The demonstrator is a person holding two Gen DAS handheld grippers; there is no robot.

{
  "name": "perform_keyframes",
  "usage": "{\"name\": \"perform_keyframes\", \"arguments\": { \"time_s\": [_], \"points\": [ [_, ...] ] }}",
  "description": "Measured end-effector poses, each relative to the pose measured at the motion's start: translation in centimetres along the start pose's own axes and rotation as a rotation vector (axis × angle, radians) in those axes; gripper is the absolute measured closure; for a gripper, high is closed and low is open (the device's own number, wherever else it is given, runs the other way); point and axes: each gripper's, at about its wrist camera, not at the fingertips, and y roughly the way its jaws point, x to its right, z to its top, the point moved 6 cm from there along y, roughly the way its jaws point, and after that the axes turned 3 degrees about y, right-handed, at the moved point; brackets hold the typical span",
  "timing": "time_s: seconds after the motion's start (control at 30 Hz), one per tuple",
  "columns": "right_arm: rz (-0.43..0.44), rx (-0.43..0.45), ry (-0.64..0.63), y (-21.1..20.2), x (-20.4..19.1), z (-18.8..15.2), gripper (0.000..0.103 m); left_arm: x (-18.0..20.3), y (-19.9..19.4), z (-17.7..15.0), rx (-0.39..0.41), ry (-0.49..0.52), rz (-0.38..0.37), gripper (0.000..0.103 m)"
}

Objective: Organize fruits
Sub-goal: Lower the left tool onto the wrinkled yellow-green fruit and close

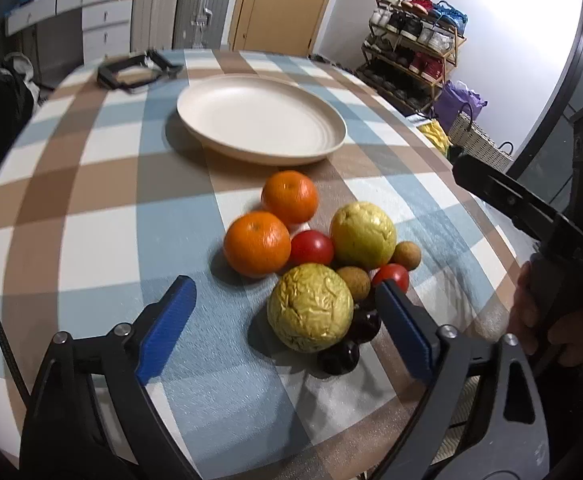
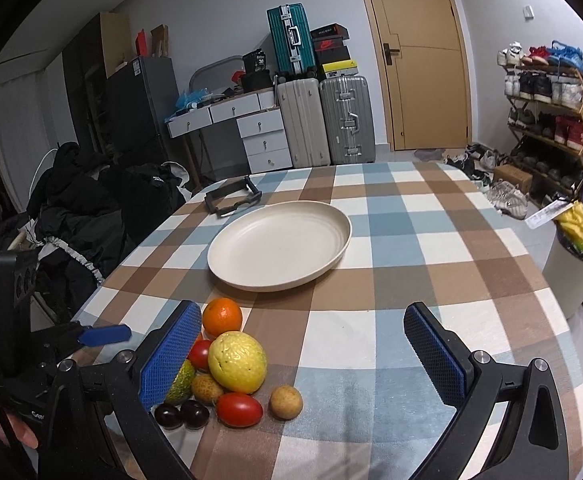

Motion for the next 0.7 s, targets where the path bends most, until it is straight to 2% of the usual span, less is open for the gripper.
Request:
{"name": "perform_keyframes", "arguments": {
  "time_s": [0.13, 0.2, 0.27, 0.37, 0.5, 0.7],
  "points": [
    [0.014, -0.021, 0.005, 0.8, 0.2, -0.2, 0.000, -0.1, 0.6, -0.1, -0.025, -0.035, -0.050, 0.023],
    [0.024, -0.026, 0.005, 1.1, 0.2, -0.3, 0.000, -0.1, 1.1, -0.2, -0.044, -0.040, -0.062, 0.035],
    [0.031, -0.027, 0.001, 1.5, 0.1, -0.3, 0.000, -0.1, 1.6, -0.5, -0.072, -0.065, -0.106, 0.043],
    [0.043, -0.031, -0.002, 1.7, -0.1, -0.4, 0.000, -0.2, 1.9, -0.2, -0.078, -0.076, -0.144, 0.059],
    [0.068, -0.045, 0.000, 2.2, -0.3, -0.6, 0.000, -0.3, 2.1, -0.1, -0.078, -0.078, -0.166, 0.059],
    [0.142, -0.080, 0.010, 2.6, -1.2, -1.1, 0.000, -0.3, 1.9, -0.3, -0.071, -0.072, -0.153, 0.059]
  ]
}}
